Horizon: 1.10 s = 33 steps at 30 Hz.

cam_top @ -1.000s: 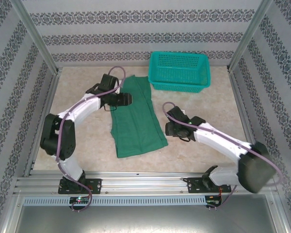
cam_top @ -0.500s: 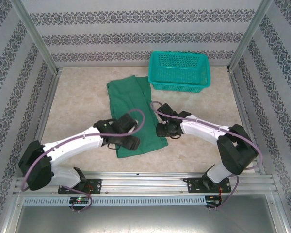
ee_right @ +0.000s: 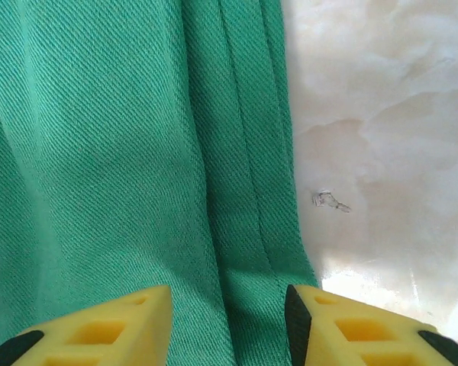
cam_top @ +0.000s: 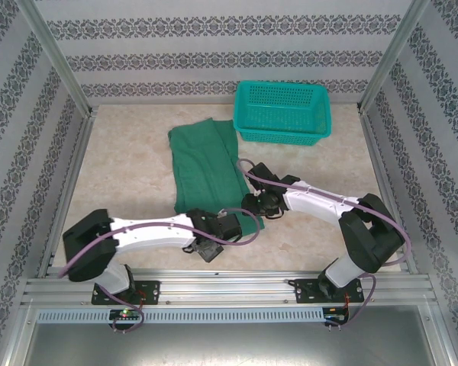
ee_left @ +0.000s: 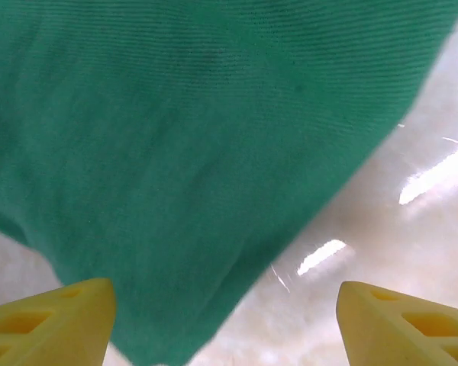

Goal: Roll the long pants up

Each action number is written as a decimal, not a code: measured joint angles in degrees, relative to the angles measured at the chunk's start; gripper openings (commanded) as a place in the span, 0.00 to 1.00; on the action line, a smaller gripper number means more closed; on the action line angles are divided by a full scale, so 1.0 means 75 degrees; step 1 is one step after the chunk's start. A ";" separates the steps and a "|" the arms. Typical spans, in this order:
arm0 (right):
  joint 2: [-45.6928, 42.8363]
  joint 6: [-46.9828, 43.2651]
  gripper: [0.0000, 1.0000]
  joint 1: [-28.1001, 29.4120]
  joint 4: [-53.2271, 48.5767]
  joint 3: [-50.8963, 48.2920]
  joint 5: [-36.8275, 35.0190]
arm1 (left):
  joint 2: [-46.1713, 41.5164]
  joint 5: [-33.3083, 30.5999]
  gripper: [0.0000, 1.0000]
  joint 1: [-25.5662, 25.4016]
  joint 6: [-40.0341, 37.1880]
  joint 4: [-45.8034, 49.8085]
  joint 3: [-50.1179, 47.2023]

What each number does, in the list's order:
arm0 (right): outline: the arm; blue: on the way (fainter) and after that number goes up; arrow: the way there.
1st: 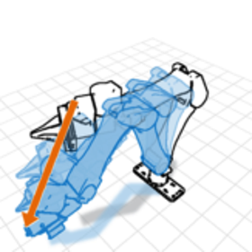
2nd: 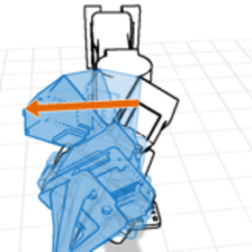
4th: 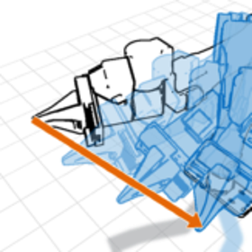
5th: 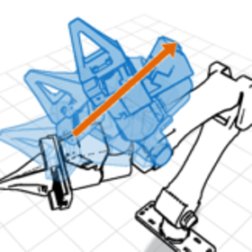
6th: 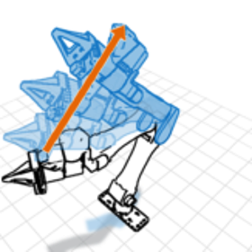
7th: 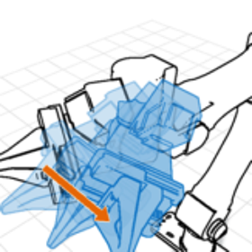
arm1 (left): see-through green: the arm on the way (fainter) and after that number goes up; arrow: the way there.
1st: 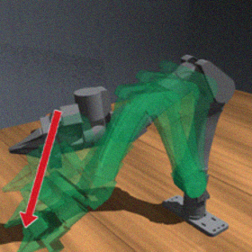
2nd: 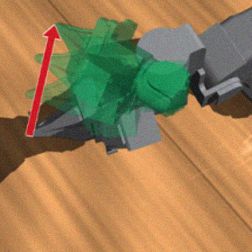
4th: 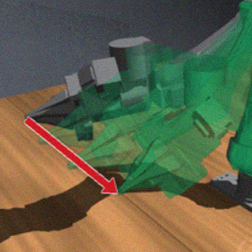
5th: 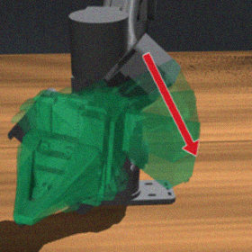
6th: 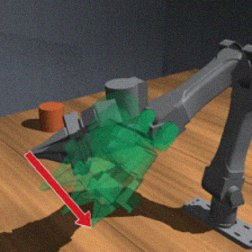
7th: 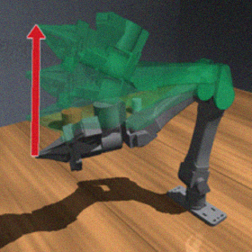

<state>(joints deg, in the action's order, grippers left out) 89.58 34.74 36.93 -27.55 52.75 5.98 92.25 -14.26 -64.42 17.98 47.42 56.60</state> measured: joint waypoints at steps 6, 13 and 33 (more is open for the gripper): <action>-0.0405 0.0009 0.45 -0.0475 0.0125 -0.0402 0.0184 | 0.1142 -0.0361 0.65 -0.0041 -0.0399 0.0195 0.0431; -0.0743 0.0146 0.45 -0.0612 0.0172 -0.0787 0.0303 | 0.1804 -0.0166 0.00 -0.0093 -0.0778 0.0533 0.1029; -0.1687 0.0137 0.44 -0.1807 -0.0029 -0.0933 0.0329 | 0.1259 0.6204 0.09 0.2649 -0.1833 0.1265 0.2524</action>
<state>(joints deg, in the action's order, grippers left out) 76.93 35.77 23.38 -27.77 45.76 8.45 101.69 32.27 -44.56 4.23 56.90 75.53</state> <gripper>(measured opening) 0.443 0.086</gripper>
